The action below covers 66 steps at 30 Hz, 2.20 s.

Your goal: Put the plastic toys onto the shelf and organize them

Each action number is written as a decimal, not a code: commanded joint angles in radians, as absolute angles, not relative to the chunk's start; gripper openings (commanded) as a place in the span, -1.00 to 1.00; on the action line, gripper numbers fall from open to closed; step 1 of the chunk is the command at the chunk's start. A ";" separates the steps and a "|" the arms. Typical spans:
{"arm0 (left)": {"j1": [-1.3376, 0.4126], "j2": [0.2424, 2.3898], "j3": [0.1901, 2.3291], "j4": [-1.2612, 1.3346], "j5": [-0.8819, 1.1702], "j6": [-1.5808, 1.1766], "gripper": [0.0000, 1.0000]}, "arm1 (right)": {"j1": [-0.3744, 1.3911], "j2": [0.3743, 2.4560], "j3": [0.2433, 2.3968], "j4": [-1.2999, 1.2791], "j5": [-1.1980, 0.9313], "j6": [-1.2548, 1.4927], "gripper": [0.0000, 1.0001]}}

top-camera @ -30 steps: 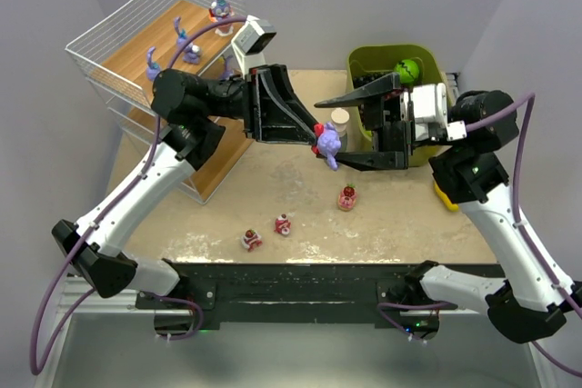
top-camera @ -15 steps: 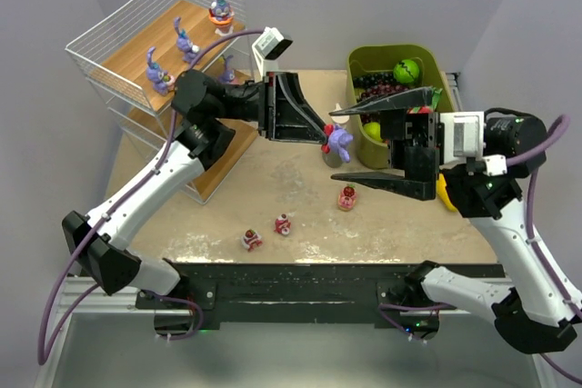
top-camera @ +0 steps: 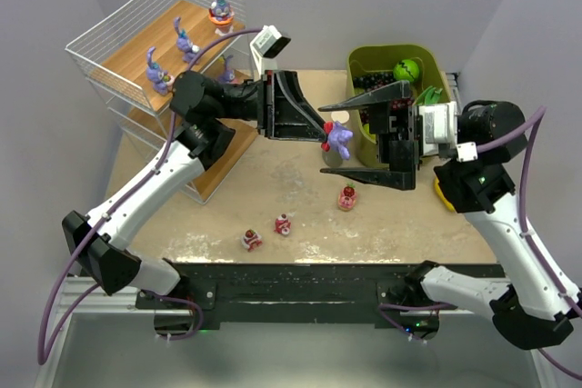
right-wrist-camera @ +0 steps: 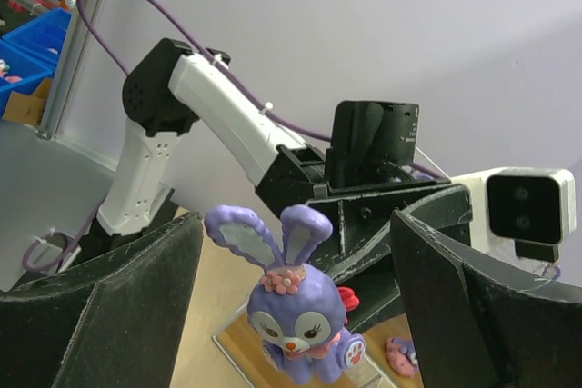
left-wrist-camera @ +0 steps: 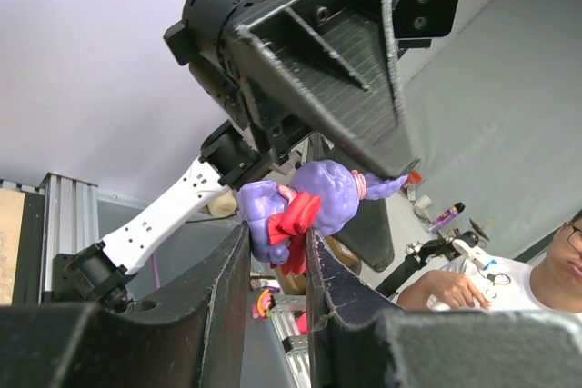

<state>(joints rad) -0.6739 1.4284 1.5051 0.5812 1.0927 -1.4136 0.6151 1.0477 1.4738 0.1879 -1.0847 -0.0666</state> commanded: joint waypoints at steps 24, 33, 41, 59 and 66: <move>-0.667 1.401 1.519 0.649 1.104 -1.447 -1.00 | 0.617 1.016 1.500 -0.020 -0.973 -0.227 0.30; -0.661 1.407 1.517 0.653 1.104 -1.451 -1.00 | 0.617 1.015 1.517 -0.017 -0.980 -0.206 -0.23; -0.646 1.388 1.505 0.649 1.095 -1.433 0.21 | 0.617 1.042 1.542 -0.017 -0.956 -0.141 -1.00; -0.609 1.135 1.853 -0.555 0.675 -0.307 0.95 | 0.618 1.173 1.559 -0.003 -0.587 0.336 -1.00; -0.611 0.994 1.809 -0.577 0.334 -0.248 0.96 | 0.843 1.300 1.575 0.031 -0.321 0.295 -1.00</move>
<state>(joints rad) -0.6151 1.0241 1.8133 -0.5144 0.5720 -0.3504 0.7288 1.2507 1.5360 -0.0109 -0.5041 0.2802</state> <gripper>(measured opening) 0.976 0.482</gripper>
